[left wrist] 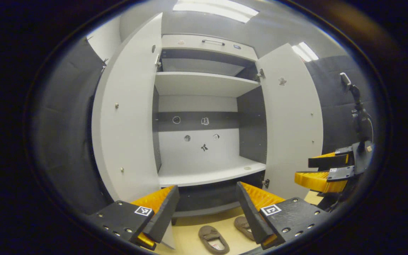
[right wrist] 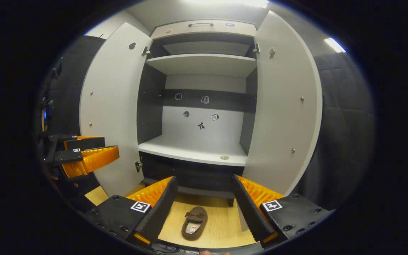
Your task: Grab one shoe with the right hand and put it into the shoe cabinet, grab the other shoe with the left hand and put it into the shoe cabinet; then close the right door with the right hand and the left door with the left hand.
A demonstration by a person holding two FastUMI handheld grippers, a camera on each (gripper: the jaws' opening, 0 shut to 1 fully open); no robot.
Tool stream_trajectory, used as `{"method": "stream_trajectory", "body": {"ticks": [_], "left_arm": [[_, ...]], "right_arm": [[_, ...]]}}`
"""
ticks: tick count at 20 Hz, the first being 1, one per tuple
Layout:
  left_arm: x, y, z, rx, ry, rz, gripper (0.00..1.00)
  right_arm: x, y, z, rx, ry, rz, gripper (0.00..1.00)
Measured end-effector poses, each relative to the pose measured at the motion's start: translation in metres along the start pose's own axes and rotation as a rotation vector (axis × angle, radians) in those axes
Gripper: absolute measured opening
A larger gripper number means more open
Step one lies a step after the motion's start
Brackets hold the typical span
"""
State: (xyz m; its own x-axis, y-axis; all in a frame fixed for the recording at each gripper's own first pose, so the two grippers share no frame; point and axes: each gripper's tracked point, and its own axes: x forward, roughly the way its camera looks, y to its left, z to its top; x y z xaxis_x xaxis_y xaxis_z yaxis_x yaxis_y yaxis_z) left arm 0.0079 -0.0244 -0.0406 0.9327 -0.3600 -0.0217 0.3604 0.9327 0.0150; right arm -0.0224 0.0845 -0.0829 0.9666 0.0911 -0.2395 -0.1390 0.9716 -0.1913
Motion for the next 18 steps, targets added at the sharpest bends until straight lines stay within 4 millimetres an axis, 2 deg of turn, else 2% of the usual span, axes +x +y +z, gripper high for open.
{"method": "stream_trajectory", "body": {"ticks": [2,5,7,10,12,15,16,17,18], "left_arm": [[-0.001,-0.003,-0.001,0.0,0.002,-0.055,0.94],[-0.005,0.005,-0.005,-0.012,0.012,-0.087,0.94],[-0.008,0.008,-0.016,-0.058,0.031,-0.109,0.94],[-0.009,0.013,-0.043,-0.136,0.088,-0.117,0.94],[-0.006,0.013,-0.059,-0.171,0.121,-0.11,0.94],[0.0,0.016,-0.067,-0.112,0.141,-0.078,0.94],[0.003,0.014,-0.069,-0.095,0.147,-0.073,0.99],[0.007,0.01,-0.07,-0.09,0.155,-0.075,0.99],[0.011,0.007,-0.074,-0.085,0.164,-0.076,0.94]], "right_arm": [[0.006,0.008,-0.016,0.043,0.055,0.01,0.98],[0.013,0.008,-0.048,0.154,0.158,-0.04,0.98],[0.018,0.011,-0.073,0.19,0.225,-0.064,0.97],[0.027,0.016,-0.114,0.247,0.339,-0.106,0.97],[0.038,0.025,-0.13,0.262,0.378,-0.086,0.98],[0.061,0.036,-0.15,0.24,0.415,-0.036,0.98],[0.068,0.039,-0.159,0.234,0.435,-0.018,0.98],[0.076,0.041,-0.166,0.229,0.459,-0.004,0.98],[0.082,0.043,-0.175,0.229,0.487,0.013,0.98]]}}
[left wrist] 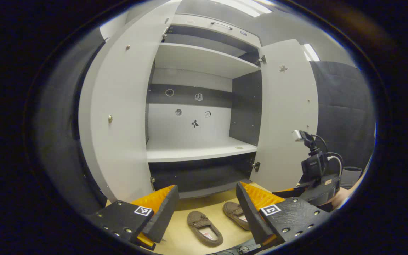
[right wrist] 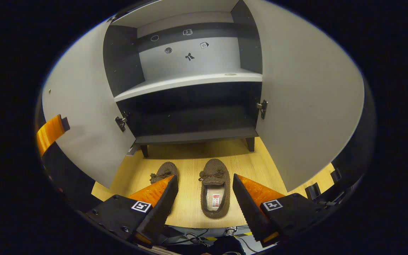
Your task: Grab one shoe with the right hand and put it into the shoe cabinet, grab the other shoe with the left hand and put it into the shoe cabinet; then close the right door with the right hand and the left door with the left hand.
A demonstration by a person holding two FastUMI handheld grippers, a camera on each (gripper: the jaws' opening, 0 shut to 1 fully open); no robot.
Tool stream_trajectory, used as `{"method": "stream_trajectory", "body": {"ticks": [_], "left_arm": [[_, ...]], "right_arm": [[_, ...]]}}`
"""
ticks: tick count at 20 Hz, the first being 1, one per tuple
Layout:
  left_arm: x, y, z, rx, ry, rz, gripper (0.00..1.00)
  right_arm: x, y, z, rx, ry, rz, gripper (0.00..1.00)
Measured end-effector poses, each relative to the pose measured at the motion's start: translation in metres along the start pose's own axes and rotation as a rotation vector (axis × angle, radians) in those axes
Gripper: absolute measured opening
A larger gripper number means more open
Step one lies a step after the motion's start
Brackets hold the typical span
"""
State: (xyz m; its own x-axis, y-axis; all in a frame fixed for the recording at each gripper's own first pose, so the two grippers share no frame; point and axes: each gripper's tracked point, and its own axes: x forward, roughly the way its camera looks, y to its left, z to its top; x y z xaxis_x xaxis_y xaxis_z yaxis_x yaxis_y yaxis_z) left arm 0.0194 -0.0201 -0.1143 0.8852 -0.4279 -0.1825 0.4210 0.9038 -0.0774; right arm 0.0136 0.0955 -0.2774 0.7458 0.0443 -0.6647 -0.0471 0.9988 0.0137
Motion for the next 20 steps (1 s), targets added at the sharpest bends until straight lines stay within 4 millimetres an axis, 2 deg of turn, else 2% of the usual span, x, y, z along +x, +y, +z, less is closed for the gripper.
{"method": "stream_trajectory", "body": {"ticks": [2,3,4,5,6,8,9,10,11,12,13,14,16,19,20], "left_arm": [[0.008,0.0,-0.003,0.027,0.014,0.022,0.95],[0.012,0.002,-0.005,0.037,0.025,0.044,0.99],[0.015,0.004,-0.008,0.038,0.032,0.06,0.99],[0.017,0.004,-0.007,0.034,0.031,0.071,0.94],[0.019,0.005,-0.007,0.026,0.029,0.083,0.94],[0.023,0.008,-0.009,0.008,0.034,0.104,0.94],[0.024,0.008,-0.011,-0.002,0.04,0.112,0.94],[0.024,0.008,-0.012,-0.01,0.046,0.118,0.94],[0.026,0.008,-0.014,-0.014,0.052,0.122,0.94],[0.027,0.006,-0.015,-0.013,0.055,0.126,0.94],[0.028,0.005,-0.014,-0.009,0.054,0.132,0.94],[0.028,0.005,-0.015,-0.005,0.053,0.138,0.94],[0.029,0.003,-0.016,0.002,0.053,0.151,0.94],[0.031,0.0,-0.018,0.003,0.056,0.164,0.94],[0.032,-0.001,-0.018,0.002,0.057,0.163,0.94]], "right_arm": [[0.017,0.007,-0.007,-0.01,0.051,0.042,0.98],[0.025,0.008,-0.01,-0.023,0.073,0.057,0.98],[0.033,0.009,-0.013,-0.037,0.095,0.068,0.98],[0.041,0.011,-0.019,-0.049,0.116,0.081,0.98],[0.049,0.013,-0.023,-0.058,0.135,0.093,0.98],[0.064,0.018,-0.039,-0.061,0.193,0.11,0.98],[0.073,0.021,-0.05,-0.055,0.225,0.119,0.92],[0.081,0.027,-0.058,-0.048,0.25,0.136,0.98],[0.088,0.032,-0.065,-0.041,0.284,0.152,0.92],[0.09,0.035,-0.076,-0.041,0.318,0.158,0.94],[0.099,0.034,-0.084,-0.049,0.347,0.151,0.84],[0.107,0.032,-0.094,-0.061,0.373,0.135,0.92],[0.116,0.022,-0.11,-0.104,0.44,0.088,0.92],[0.137,0.021,-0.11,-0.116,0.422,0.062,0.92],[0.143,0.022,-0.109,-0.12,0.419,0.057,0.84]]}}
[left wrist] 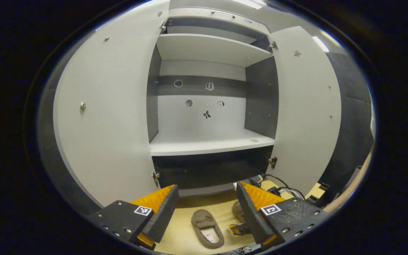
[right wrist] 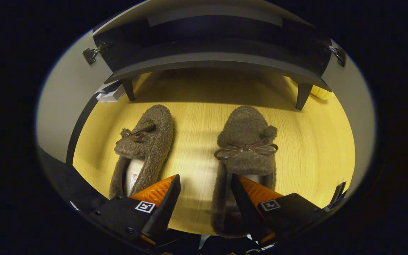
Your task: Grab one shoe with the right hand and put it into the shoe cabinet, grab the other shoe with the left hand and put it into the shoe cabinet; then close the right door with the right hand and the left door with the left hand.
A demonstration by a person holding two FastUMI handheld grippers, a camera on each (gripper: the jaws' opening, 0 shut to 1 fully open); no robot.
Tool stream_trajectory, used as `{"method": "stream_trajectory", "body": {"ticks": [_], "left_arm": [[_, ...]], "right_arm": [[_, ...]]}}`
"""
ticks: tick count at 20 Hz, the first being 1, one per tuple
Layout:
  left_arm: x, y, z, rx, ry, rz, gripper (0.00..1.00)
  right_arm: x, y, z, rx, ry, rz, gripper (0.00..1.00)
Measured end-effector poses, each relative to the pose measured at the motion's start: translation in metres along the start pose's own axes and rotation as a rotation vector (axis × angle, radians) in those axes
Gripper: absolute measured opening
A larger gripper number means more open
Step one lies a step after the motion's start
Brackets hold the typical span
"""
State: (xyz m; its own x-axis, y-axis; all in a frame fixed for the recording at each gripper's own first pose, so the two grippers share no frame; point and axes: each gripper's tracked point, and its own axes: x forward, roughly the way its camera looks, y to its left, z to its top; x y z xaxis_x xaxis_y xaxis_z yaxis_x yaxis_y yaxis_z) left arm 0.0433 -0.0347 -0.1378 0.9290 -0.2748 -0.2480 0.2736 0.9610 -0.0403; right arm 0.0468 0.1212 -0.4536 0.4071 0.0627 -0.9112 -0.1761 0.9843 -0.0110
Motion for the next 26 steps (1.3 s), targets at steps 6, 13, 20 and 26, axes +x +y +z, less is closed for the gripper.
{"method": "stream_trajectory", "body": {"ticks": [6,13,20,26], "left_arm": [[-0.006,0.0,0.005,-0.014,-0.011,0.01,0.94],[-0.015,0.006,0.002,-0.038,-0.008,0.033,0.94],[-0.016,0.004,-0.003,-0.029,-0.004,0.013,0.94],[-0.019,0.0,0.003,0.005,-0.024,-0.006,0.95]], "right_arm": [[0.02,-0.027,0.015,-0.109,-0.012,-0.169,0.64],[0.018,-0.039,0.018,-0.04,-0.04,-0.163,0.1],[0.004,-0.045,0.016,0.038,-0.033,-0.045,0.02],[-0.031,-0.039,0.022,0.044,-0.076,0.009,0.02]]}}
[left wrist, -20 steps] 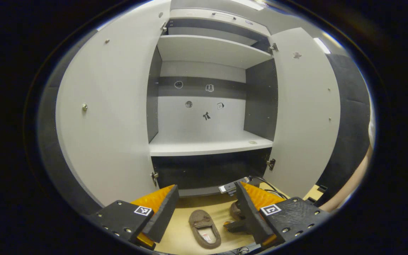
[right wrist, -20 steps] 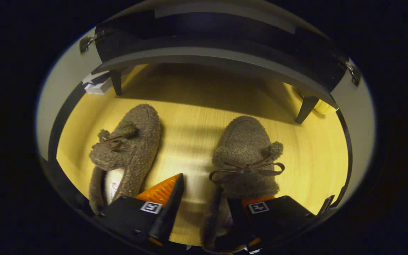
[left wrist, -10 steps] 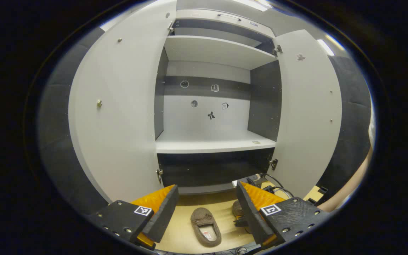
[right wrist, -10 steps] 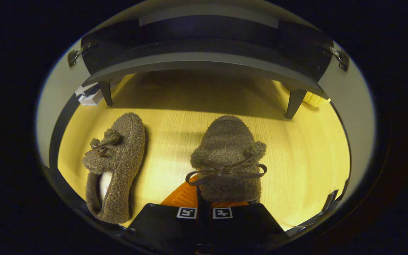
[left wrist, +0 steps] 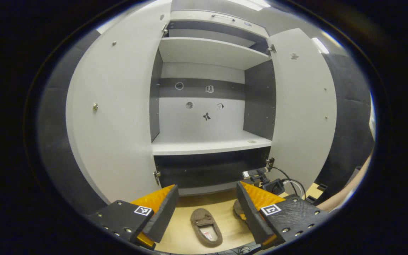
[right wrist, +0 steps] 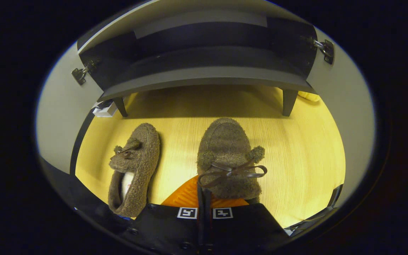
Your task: Grab one shoe with the right hand and put it into the shoe cabinet, grab the other shoe with the left hand and put it into the shoe cabinet; then close the right door with the right hand and the left door with the left hand.
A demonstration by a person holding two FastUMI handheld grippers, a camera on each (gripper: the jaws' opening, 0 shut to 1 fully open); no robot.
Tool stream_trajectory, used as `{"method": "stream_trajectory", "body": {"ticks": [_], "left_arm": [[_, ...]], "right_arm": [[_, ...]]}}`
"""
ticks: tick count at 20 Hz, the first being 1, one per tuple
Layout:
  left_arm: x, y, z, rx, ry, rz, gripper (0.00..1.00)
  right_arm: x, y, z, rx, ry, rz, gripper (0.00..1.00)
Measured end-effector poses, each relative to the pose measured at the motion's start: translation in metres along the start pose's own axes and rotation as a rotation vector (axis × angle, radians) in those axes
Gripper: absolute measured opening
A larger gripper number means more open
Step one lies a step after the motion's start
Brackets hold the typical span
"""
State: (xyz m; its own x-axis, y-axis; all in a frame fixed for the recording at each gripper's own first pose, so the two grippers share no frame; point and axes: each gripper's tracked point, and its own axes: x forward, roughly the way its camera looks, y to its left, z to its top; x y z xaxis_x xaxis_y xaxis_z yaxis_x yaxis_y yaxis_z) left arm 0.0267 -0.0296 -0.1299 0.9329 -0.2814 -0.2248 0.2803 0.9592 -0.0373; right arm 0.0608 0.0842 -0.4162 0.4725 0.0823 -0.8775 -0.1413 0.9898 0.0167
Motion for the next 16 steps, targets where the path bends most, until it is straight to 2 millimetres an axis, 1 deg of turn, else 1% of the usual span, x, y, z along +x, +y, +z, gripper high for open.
{"method": "stream_trajectory", "body": {"ticks": [1,6,9,11,12,13,14,16], "left_arm": [[0.0,0.0,0.001,0.007,-0.003,0.001,0.94],[-0.002,0.0,-0.004,-0.004,0.002,-0.005,0.94],[-0.002,0.002,-0.008,-0.009,0.011,-0.006,0.94],[0.0,0.002,-0.007,-0.005,0.01,-0.01,0.94],[0.0,0.001,-0.008,-0.001,0.01,-0.014,0.94],[0.0,0.0,-0.009,0.004,0.011,-0.019,0.94],[0.001,-0.001,-0.009,0.005,0.012,-0.024,0.94],[0.002,-0.006,-0.01,0.001,0.016,-0.041,0.95]], "right_arm": [[-0.006,0.0,0.0,-0.007,-0.007,0.003,0.02],[-0.046,-0.003,0.011,0.001,-0.066,0.031,0.02],[-0.073,0.001,0.017,0.016,-0.096,0.06,0.02],[-0.088,0.004,0.022,0.007,-0.126,0.067,0.02],[-0.097,0.005,0.027,-0.002,-0.142,0.066,0.02],[-0.106,0.006,0.031,-0.01,-0.157,0.064,0.0],[-0.115,0.009,0.037,-0.017,-0.174,0.066,0.02],[-0.136,0.016,0.051,-0.032,-0.21,0.081,0.01]]}}
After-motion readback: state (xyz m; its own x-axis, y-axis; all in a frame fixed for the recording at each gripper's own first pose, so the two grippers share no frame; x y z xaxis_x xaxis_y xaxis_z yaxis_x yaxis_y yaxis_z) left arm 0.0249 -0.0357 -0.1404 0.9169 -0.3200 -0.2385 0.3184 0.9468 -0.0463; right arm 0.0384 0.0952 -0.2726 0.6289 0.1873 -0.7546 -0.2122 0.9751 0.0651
